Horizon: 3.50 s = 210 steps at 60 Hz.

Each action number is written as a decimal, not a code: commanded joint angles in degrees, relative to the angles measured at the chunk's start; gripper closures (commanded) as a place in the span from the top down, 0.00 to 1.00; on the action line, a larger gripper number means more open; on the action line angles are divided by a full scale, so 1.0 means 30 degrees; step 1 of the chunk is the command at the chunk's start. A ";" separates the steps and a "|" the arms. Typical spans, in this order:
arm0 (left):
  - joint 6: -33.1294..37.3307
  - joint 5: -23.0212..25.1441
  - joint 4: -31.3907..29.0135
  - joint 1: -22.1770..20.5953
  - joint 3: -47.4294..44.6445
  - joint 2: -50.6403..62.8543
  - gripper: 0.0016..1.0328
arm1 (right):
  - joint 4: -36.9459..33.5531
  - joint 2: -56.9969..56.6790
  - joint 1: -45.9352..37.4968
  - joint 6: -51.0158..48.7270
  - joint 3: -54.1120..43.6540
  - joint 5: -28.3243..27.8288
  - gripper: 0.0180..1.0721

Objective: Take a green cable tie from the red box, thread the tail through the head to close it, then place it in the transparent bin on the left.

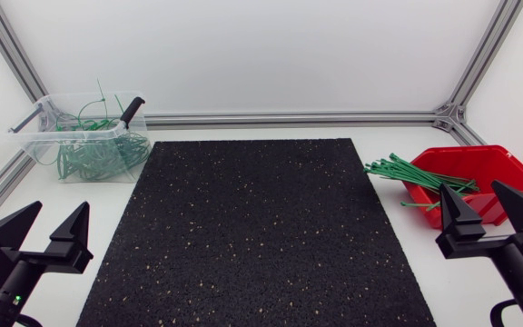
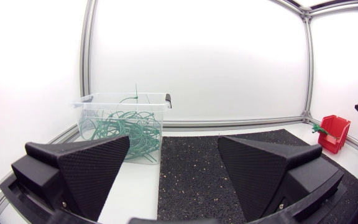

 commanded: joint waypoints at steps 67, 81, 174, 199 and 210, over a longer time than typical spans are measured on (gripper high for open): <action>-0.0336 0.0172 -0.0281 -0.0007 -0.0768 -0.0078 0.96 | -1.4361 2.4152 -0.1865 -1.3822 1.9562 -0.2957 0.95; -0.0336 0.0142 -0.0281 0.0051 -0.0798 -0.0078 0.96 | -1.7320 2.6027 -0.1718 -2.0091 2.0705 -0.3074 0.92; -0.0336 0.0172 -0.0252 -0.0095 -0.0798 -0.0078 0.96 | -1.6822 3.0246 -0.0459 -2.7591 1.9826 -0.0584 0.09; -0.0424 0.0172 -0.0252 -0.0154 -0.0798 -0.0107 0.96 | -2.1188 2.7287 0.1036 -2.6244 2.3283 -0.3543 0.06; -0.0482 0.0172 -0.0252 -0.0242 -0.0798 -0.0136 0.96 | -2.3033 2.6086 0.2442 -2.4808 2.4572 -0.4920 0.06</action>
